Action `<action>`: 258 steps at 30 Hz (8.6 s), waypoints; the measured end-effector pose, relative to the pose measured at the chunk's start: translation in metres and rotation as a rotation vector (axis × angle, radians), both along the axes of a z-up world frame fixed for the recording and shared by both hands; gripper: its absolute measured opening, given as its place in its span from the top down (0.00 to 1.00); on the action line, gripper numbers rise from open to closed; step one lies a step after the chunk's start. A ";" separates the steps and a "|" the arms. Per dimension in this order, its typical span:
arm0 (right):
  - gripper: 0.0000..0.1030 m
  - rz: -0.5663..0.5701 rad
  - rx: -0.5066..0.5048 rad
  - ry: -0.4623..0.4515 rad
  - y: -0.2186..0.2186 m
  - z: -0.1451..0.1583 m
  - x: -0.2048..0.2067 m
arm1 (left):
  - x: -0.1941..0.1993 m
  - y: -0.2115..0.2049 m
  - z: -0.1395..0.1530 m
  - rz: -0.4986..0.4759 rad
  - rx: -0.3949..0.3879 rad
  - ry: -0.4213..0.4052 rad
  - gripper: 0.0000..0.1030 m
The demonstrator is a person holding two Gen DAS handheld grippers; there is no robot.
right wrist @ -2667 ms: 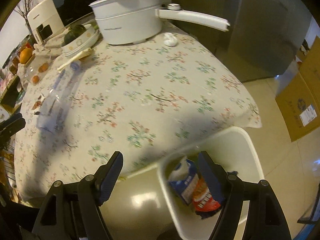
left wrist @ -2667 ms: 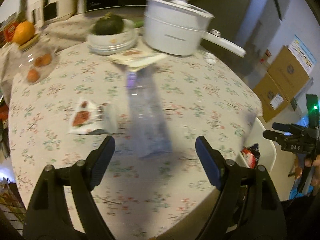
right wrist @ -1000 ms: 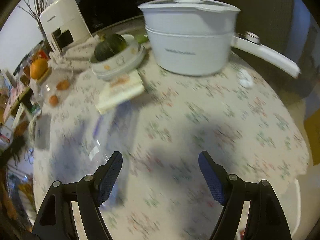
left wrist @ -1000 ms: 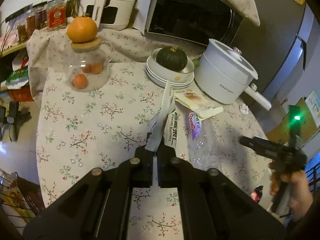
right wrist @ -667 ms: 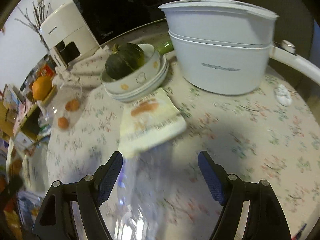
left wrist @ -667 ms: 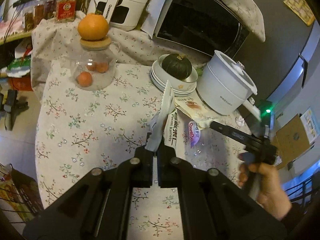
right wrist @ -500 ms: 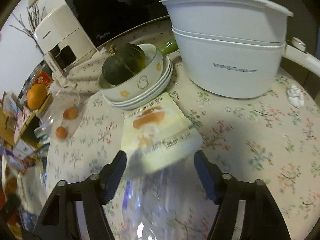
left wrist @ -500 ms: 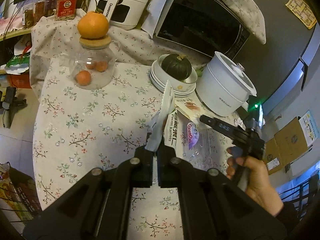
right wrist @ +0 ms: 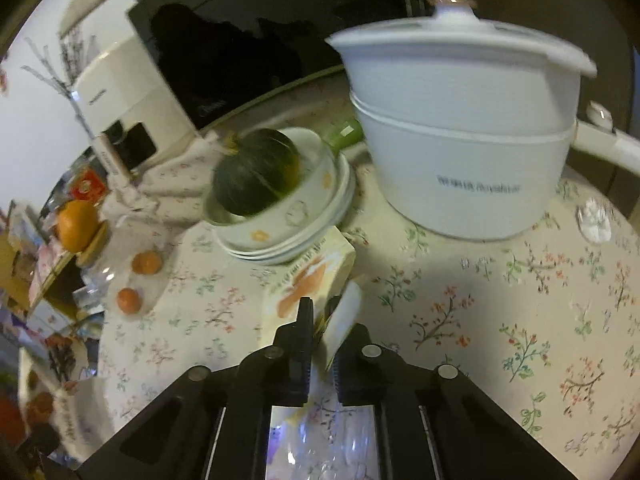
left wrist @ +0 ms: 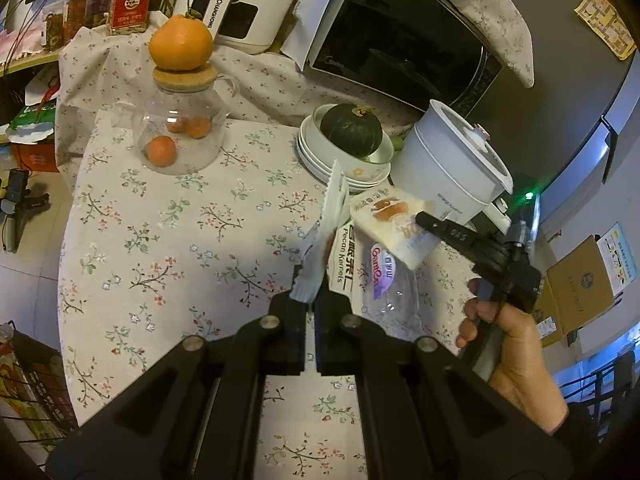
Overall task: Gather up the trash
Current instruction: 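Grasp the white-and-orange snack bag with the right tool while the left tool holds its packet, then carry both snack packets over the white bin and open both tools, then grasp the clear plastic bottle with the left tool while the right tool grasps the white tissue, then carry the bottle and tissue over the white bin and open both tools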
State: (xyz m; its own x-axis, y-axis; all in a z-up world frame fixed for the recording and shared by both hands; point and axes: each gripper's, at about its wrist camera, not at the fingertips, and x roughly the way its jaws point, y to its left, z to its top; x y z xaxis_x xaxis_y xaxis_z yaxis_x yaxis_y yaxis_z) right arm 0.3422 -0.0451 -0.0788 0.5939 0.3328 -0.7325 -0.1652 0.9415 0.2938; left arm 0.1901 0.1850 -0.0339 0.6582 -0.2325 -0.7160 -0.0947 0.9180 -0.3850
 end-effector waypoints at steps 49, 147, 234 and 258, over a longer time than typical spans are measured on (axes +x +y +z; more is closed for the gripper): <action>0.97 -0.080 -0.110 0.086 -0.237 0.044 -0.209 | -0.047 -0.208 -0.033 -0.450 0.092 0.091 0.97; 0.23 -0.148 -0.207 0.125 -0.276 0.011 -0.151 | 0.019 -0.205 -0.044 -0.352 0.398 0.154 0.19; 0.70 -0.262 -0.221 0.213 -0.363 0.002 -0.271 | -0.076 -0.399 -0.049 -0.747 0.027 0.038 0.38; 0.70 -0.322 -0.159 0.304 -0.426 -0.021 -0.302 | -0.092 -0.476 -0.102 -0.947 0.155 0.247 0.35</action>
